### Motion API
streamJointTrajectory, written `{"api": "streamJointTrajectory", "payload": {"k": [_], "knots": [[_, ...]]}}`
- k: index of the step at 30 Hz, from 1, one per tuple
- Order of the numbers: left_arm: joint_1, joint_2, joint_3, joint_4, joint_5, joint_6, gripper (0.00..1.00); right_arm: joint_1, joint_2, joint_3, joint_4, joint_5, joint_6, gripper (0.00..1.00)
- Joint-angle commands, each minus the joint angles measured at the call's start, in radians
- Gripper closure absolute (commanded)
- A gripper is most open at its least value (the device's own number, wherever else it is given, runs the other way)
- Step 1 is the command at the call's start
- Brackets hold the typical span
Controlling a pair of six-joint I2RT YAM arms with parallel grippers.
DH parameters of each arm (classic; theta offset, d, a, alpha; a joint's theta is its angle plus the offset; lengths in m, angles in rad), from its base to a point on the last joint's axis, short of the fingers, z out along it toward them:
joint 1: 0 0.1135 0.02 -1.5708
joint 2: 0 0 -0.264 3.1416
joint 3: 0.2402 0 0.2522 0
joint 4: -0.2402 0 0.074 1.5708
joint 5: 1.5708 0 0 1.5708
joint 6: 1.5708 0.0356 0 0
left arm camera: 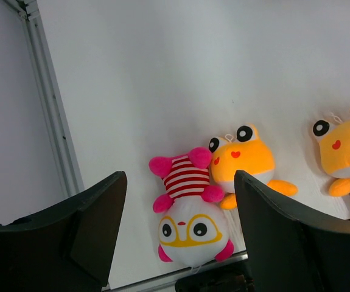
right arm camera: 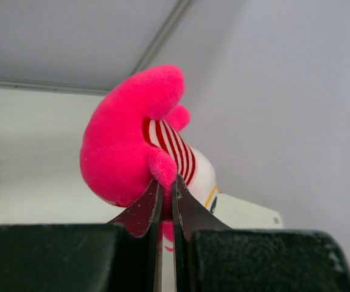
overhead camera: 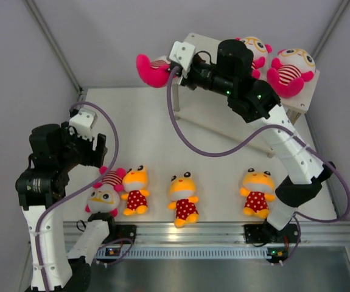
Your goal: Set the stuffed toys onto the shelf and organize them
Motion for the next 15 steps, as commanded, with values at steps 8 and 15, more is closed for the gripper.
{"api": "streamJointTrajectory", "payload": {"k": [8, 15], "knots": [[0.004, -0.049, -0.067, 0.018, -0.033, 0.029, 0.23, -0.303, 0.046, 0.114, 0.194, -0.267, -0.101, 1.0], [0.005, -0.031, -0.069, 0.018, -0.02, 0.012, 0.23, -0.437, 0.047, -0.042, 0.118, -0.239, -0.186, 0.97]]}}
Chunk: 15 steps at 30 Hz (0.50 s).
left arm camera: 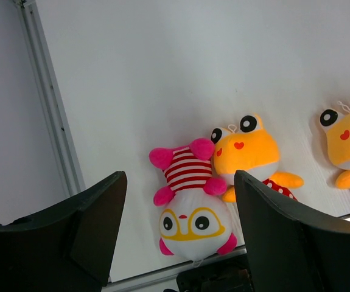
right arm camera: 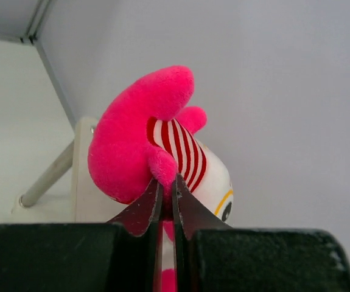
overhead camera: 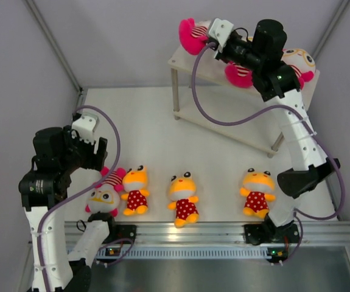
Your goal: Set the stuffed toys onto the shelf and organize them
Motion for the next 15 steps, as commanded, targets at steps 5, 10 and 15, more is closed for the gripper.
{"api": "streamJointTrajectory", "payload": {"k": [5, 10, 15], "knots": [[0.004, 0.01, -0.008, 0.022, 0.001, -0.009, 0.23, -0.091, -0.022, -0.126, -0.049, -0.014, -0.125, 0.88], [0.004, 0.011, -0.01, 0.021, 0.013, -0.013, 0.23, -0.122, -0.034, -0.152, -0.041, -0.017, -0.13, 0.79], [0.004, 0.011, -0.01, 0.022, 0.007, -0.01, 0.23, -0.119, -0.05, -0.168, -0.02, -0.04, -0.101, 0.68]]}}
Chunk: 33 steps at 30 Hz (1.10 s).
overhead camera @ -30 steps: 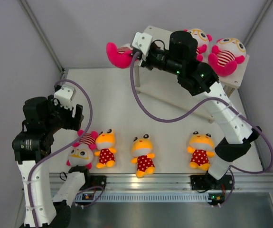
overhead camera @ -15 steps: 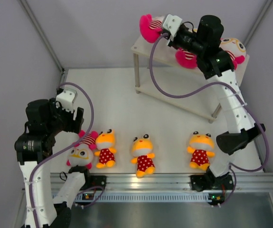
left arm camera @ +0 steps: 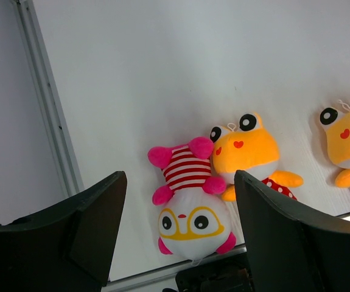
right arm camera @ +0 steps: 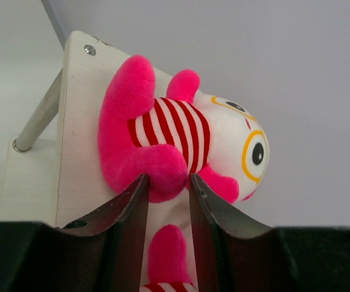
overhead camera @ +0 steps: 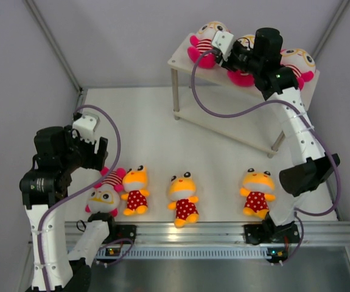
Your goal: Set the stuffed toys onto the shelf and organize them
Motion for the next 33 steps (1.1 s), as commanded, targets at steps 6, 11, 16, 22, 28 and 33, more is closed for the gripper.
{"api": "streamJointTrajectory", "payload": {"k": [6, 11, 16, 22, 28, 33], "knots": [[0.004, 0.0, -0.005, 0.022, 0.006, -0.007, 0.23, -0.007, -0.081, -0.005, 0.059, -0.032, 0.029, 0.48], [0.004, 0.001, -0.028, 0.02, -0.027, 0.013, 0.2, -0.004, -0.14, -0.03, 0.128, -0.036, 0.113, 0.23], [0.004, 0.03, -0.214, -0.046, -0.274, 0.115, 0.14, 0.011, -0.263, -0.099, 0.303, -0.064, 0.248, 0.14], [0.01, 0.075, -0.504, -0.058, -0.411, 0.143, 0.15, 0.074, -0.418, -0.25, 0.407, -0.058, 0.338, 0.11], [0.086, 0.131, -0.534, -0.008, -0.356, 0.193, 0.14, 0.25, -0.551, -0.484, 0.465, 0.003, 0.325, 0.11], [0.168, 0.336, -0.554, 0.043, -0.139, 0.223, 0.14, 0.437, -0.584, -0.618, 0.481, 0.086, 0.314, 0.07]]}}
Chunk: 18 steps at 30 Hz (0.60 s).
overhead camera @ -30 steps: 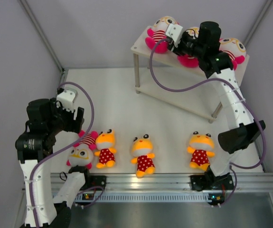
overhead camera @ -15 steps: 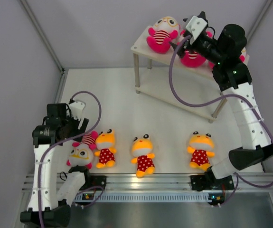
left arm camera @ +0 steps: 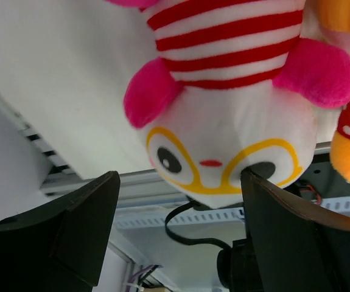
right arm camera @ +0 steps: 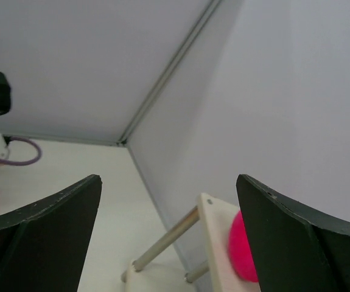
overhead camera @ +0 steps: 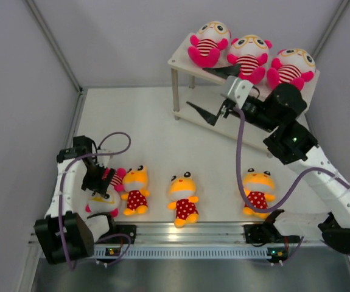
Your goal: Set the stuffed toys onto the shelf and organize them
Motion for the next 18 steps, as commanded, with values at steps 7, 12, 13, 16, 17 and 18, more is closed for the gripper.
{"api": "streamJointTrajectory", "payload": {"k": [7, 12, 13, 16, 17, 18], "knots": [[0.09, 0.278, -0.015, 0.15, 0.268, 0.009, 0.17, 0.212, -0.082, -0.256, 0.178, 0.185, 0.086, 0.05], [0.09, 0.296, -0.027, 0.166, 0.306, 0.031, 0.71, 0.268, -0.119, -0.356, 0.188, 0.254, 0.121, 0.05], [0.09, 0.287, -0.024, 0.175, 0.331, 0.041, 0.97, 0.274, -0.128, -0.365, 0.181, 0.276, 0.135, 0.05], [0.09, 0.236, -0.006, 0.195, 0.353, 0.04, 1.0, 0.299, -0.139, -0.402, 0.184, 0.3, 0.161, 0.06], [0.089, 0.221, 0.014, 0.201, 0.369, 0.032, 1.0, 0.305, -0.14, -0.408, 0.184, 0.305, 0.169, 0.06], [0.09, 0.183, 0.028, 0.205, 0.377, 0.023, 1.0, 0.314, -0.133, -0.417, 0.187, 0.308, 0.176, 0.06]]}}
